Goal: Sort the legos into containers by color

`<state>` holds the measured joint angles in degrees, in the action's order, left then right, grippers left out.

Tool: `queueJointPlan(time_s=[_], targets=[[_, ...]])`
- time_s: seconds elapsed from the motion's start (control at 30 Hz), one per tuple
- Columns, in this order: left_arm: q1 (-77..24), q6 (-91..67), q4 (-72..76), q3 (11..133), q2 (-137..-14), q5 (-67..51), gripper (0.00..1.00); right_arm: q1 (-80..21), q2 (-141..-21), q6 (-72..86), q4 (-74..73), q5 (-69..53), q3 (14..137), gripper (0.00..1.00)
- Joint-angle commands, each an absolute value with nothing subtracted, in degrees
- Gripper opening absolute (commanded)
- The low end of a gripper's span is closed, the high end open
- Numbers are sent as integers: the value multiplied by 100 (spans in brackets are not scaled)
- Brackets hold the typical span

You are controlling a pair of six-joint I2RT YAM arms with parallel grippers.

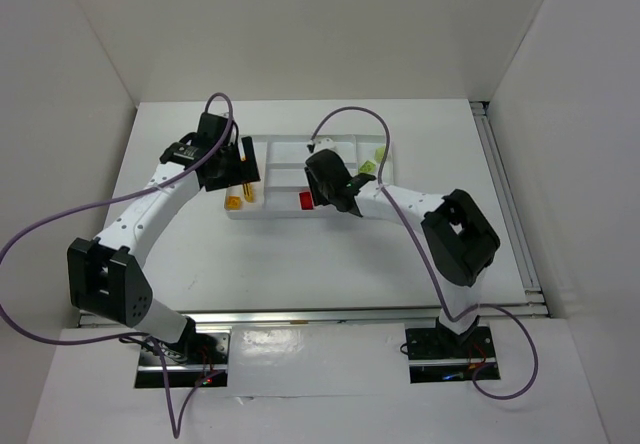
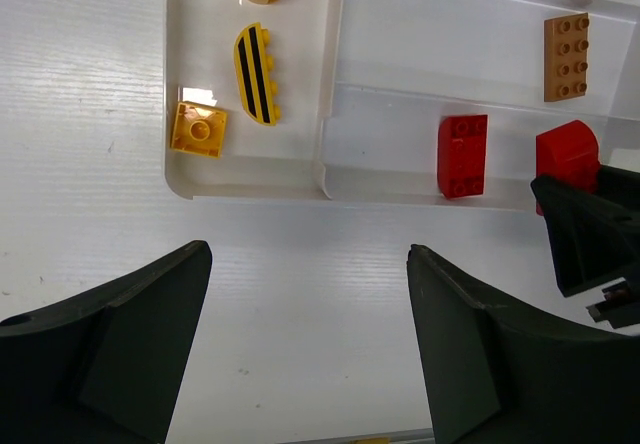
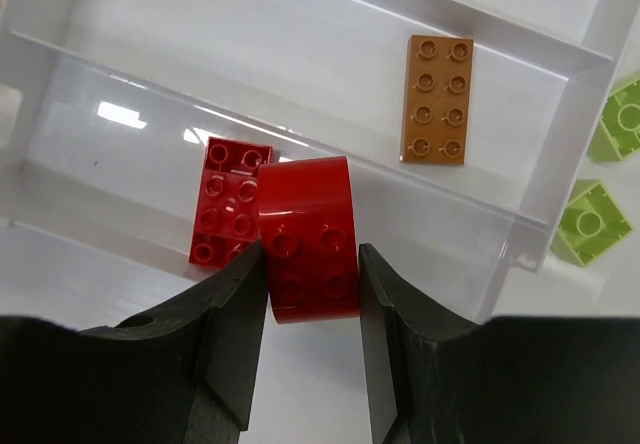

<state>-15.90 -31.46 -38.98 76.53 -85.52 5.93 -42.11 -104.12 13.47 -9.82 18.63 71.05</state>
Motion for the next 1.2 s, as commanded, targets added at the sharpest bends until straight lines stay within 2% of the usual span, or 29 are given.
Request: queueJointPlan(time_s=[0.0, 0.07, 0.1, 0.13, 0.17, 0.23, 0.27, 0.37, 0.5, 0.63, 0.83, 0.93, 1.17], targets=[[-1564, -3015, -3894, 7857, -8587, 650, 90, -4105, -10608, 1468, -896, 1907, 7523, 35], [-1564, -3015, -3894, 7857, -8587, 650, 90, -4104, -10608, 1468, -896, 1854, 7523, 46], [-1564, -3015, -3894, 7857, -8587, 650, 90, -4104, -10608, 1468, -896, 1854, 7523, 56], [-1564, -3015, -3894, 7857, -8587, 650, 90, -4104, -10661, 1468, -896, 1854, 7523, 68], [-1564, -3015, -3894, 7857, -8587, 650, 90, -4104, -10661, 1468, -896, 1854, 7523, 86], [-1564, -3067, -3894, 7805, -8587, 598, 90, -4104, -10661, 1521, -896, 1986, 7523, 98], [-1564, -3067, -3894, 7805, -8587, 598, 90, -4104, -10592, 1521, -896, 1986, 7523, 100], [-1564, -3067, -3894, 7805, -8587, 598, 90, -4104, -10389, 1591, -896, 2248, 7523, 100], [-1564, -3067, -3894, 7805, -8535, 598, 90, -4104, -9513, 1959, -1037, 2864, 7208, 100], [-1564, -3067, -3894, 7857, -8482, 598, 90, -3965, -8510, 2196, -1115, 3540, 6313, 100], [-1564, -3015, -3894, 7910, -8306, 650, 90, -3534, -7745, 2881, -2660, 5026, 6031, 100], [-1564, -3015, -3894, 7858, -8174, 721, 91, -3253, -7402, 3181, -3075, 5186, 5828, 100], [-1564, -3015, -3894, 7796, -8060, 729, 91, -2936, -6636, 3417, -2839, 4852, 5054, 100]])
